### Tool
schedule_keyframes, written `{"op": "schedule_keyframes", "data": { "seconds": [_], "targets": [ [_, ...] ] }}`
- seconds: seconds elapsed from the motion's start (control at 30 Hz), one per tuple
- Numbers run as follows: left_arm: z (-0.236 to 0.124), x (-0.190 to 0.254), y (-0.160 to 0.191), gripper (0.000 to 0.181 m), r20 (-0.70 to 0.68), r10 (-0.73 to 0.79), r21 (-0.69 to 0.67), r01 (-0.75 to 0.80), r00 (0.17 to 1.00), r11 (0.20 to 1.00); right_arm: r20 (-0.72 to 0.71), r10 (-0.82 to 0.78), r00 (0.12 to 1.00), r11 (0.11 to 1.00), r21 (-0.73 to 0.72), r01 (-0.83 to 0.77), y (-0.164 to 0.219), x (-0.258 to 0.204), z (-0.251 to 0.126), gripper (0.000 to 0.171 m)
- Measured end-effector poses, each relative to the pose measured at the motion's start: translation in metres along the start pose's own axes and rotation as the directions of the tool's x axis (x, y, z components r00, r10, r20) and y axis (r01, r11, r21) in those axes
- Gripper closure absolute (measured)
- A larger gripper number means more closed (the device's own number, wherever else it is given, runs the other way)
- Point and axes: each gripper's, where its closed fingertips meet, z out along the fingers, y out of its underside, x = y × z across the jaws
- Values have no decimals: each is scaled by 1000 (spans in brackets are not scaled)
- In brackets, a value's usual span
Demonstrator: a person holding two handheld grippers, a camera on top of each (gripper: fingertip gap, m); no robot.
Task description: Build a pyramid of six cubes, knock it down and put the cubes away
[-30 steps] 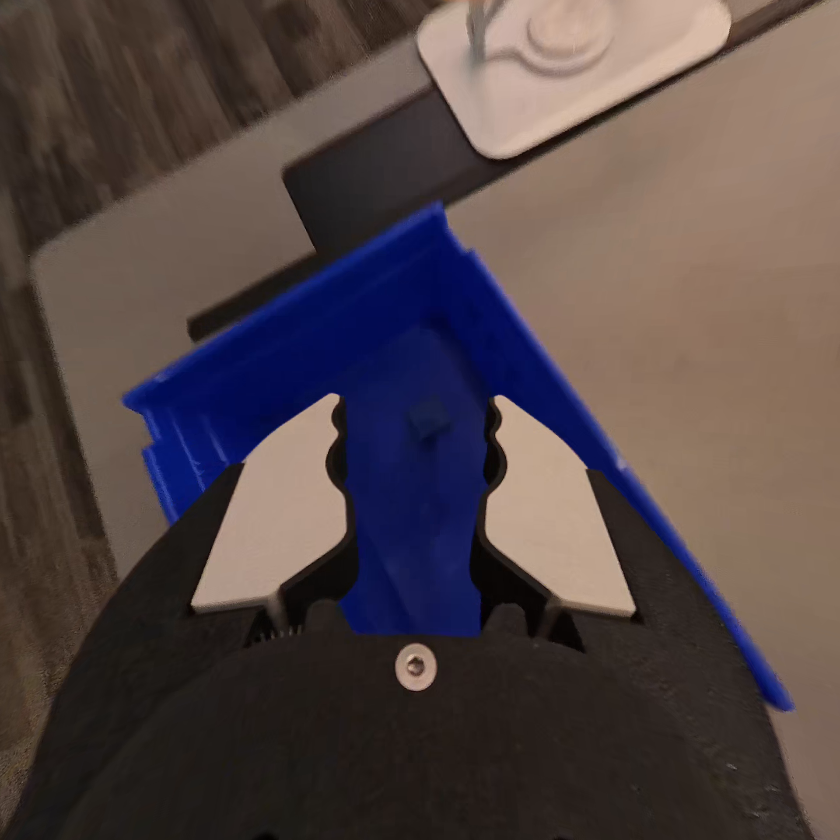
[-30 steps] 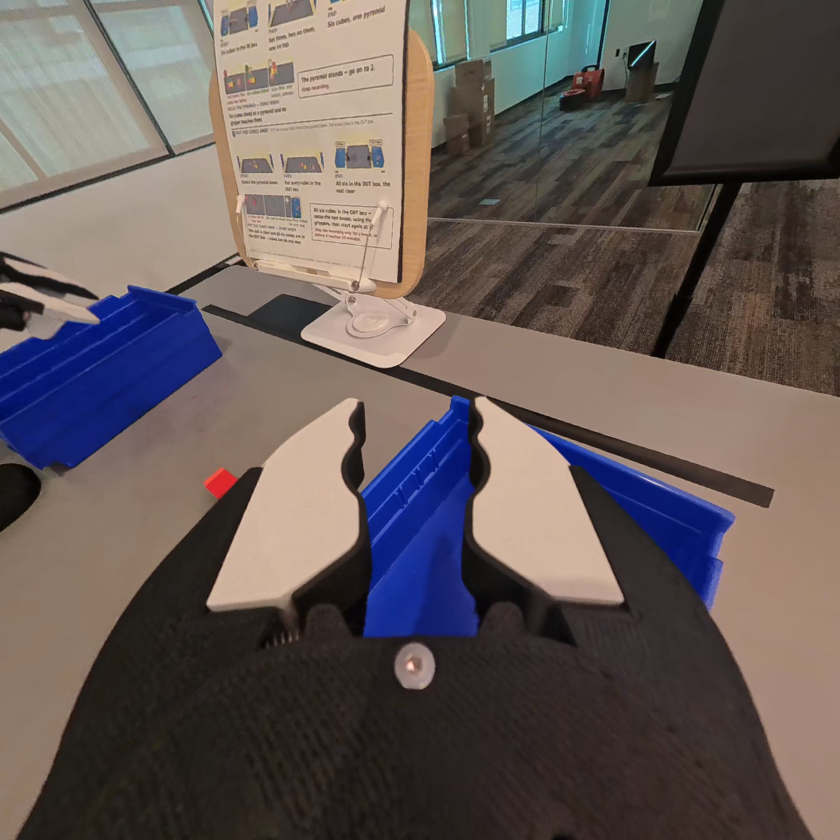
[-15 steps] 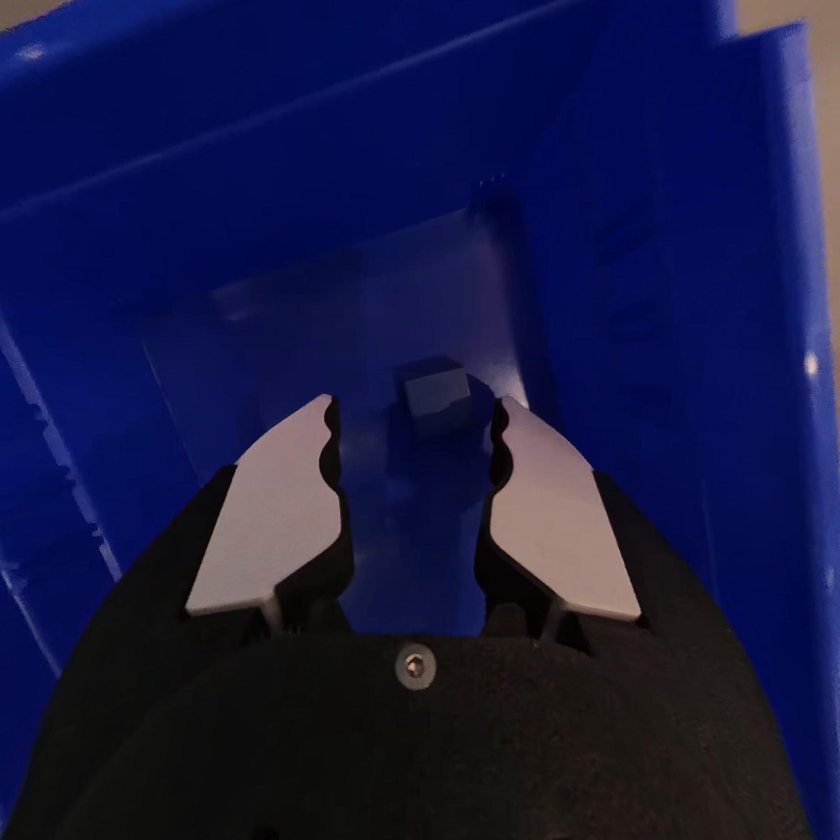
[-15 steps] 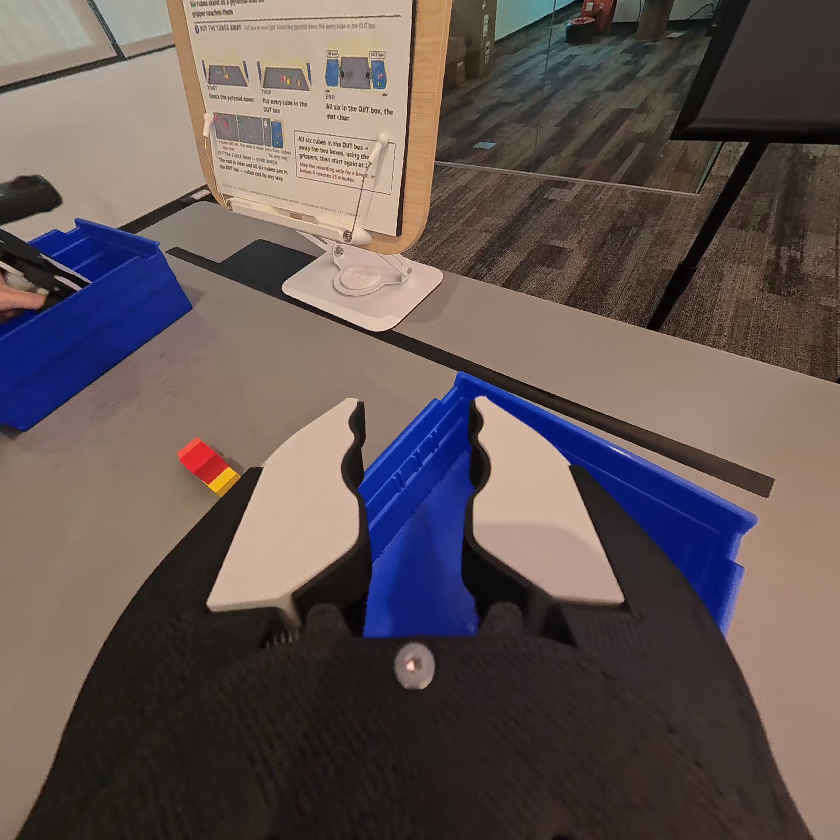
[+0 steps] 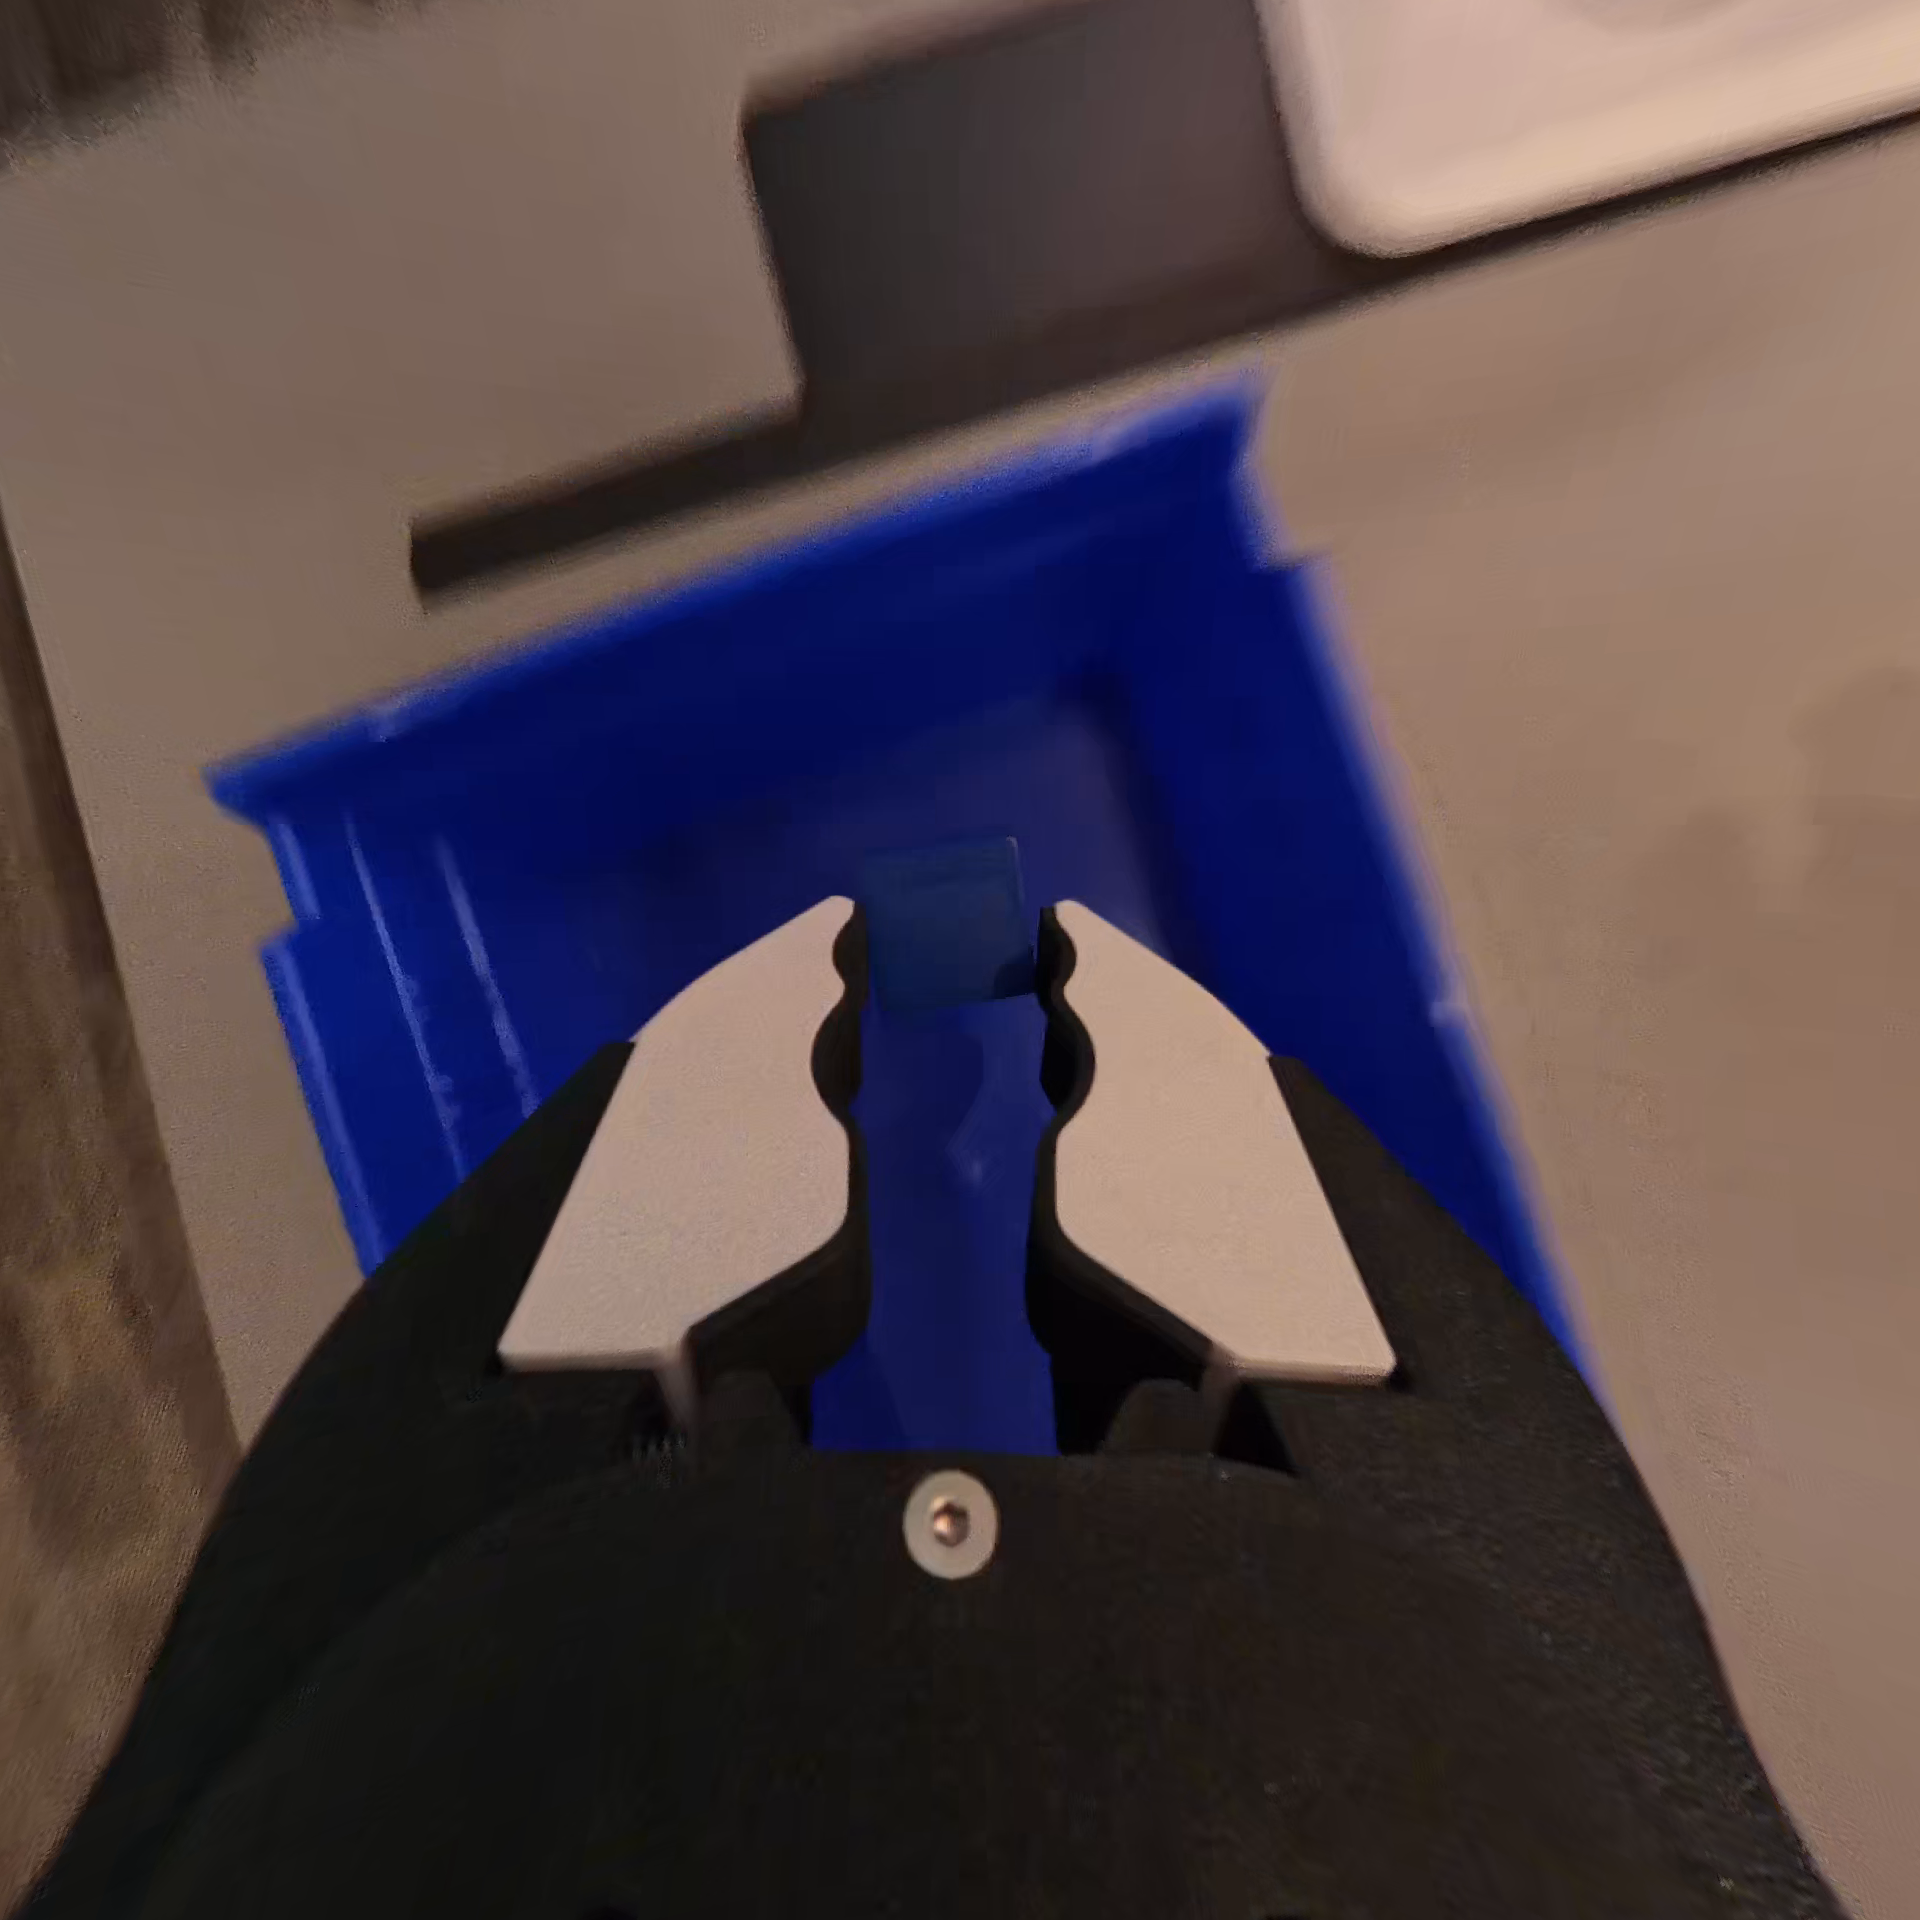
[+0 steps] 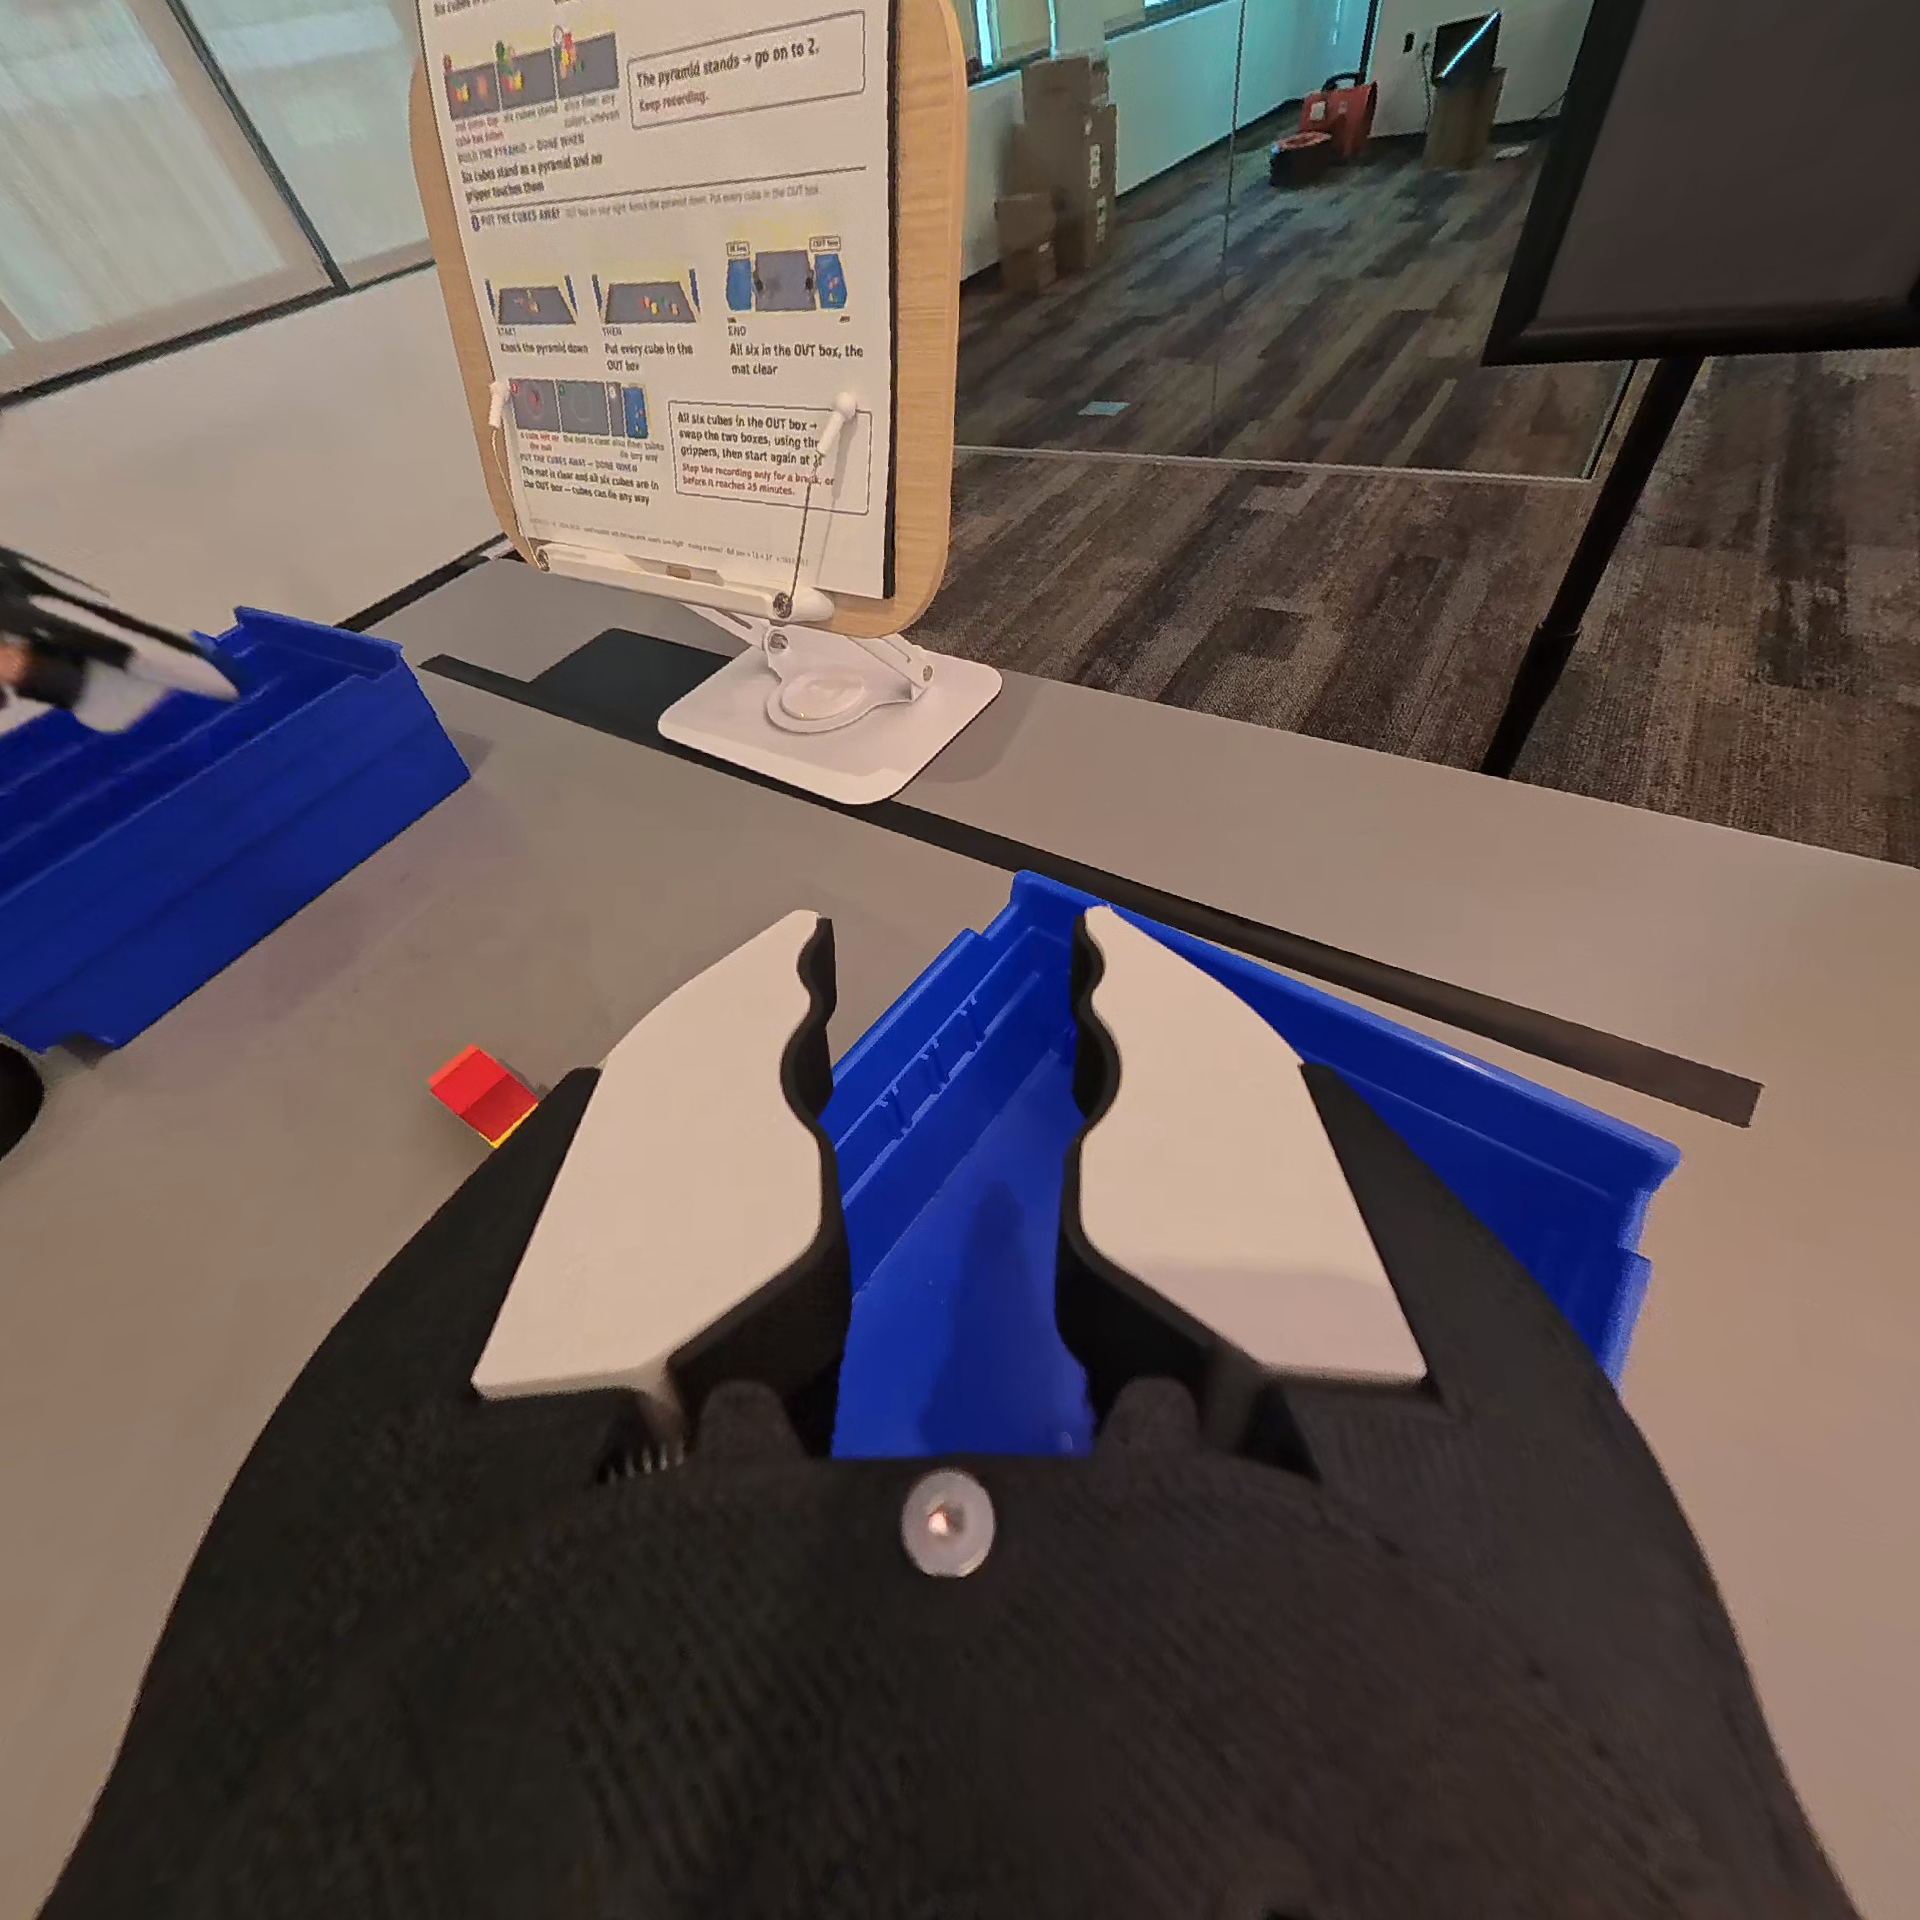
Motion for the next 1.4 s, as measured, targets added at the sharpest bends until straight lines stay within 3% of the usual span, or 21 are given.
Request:
{"op": "schedule_keyframes", "data": {
  "seconds": [0.1,0.2,0.27,0.37,0.43,0.5,0.63,1.0,1.4],
  "targets": [
    [-58,67,-44,150,-164,236,236,-194,958,952,3,-4,1000,1000,10,3,-2,-1,-2,127],
    [-83,175,-37,150,-351,553,330,-452,756,828,10,-8,1000,1000,20,8,-5,-5,-3,127],
    [-77,237,-14,150,-394,707,358,-610,587,706,13,-16,1000,1000,20,16,-6,-8,-3,127],
    [-43,298,14,150,-414,803,336,-748,429,572,26,-18,1000,999,28,17,-7,-12,-5,127],
    [-17,322,26,150,-431,824,306,-801,366,516,38,-22,999,999,34,20,-9,-16,-5,127],
    [6,331,31,150,-427,845,259,-852,322,456,44,-29,999,999,34,28,-9,-18,-6,127],
    [25,341,37,150,-465,840,227,-880,280,418,62,-24,998,999,50,21,-11,-20,-7,127],
    [34,347,46,150,-495,849,212,-921,186,326,72,-23,997,997,71,17,-16,-19,-12,127],
    [40,352,43,150,-531,829,225,-913,177,339,72,-15,997,997,76,10,-16,-16,-15,128]
  ]
}}
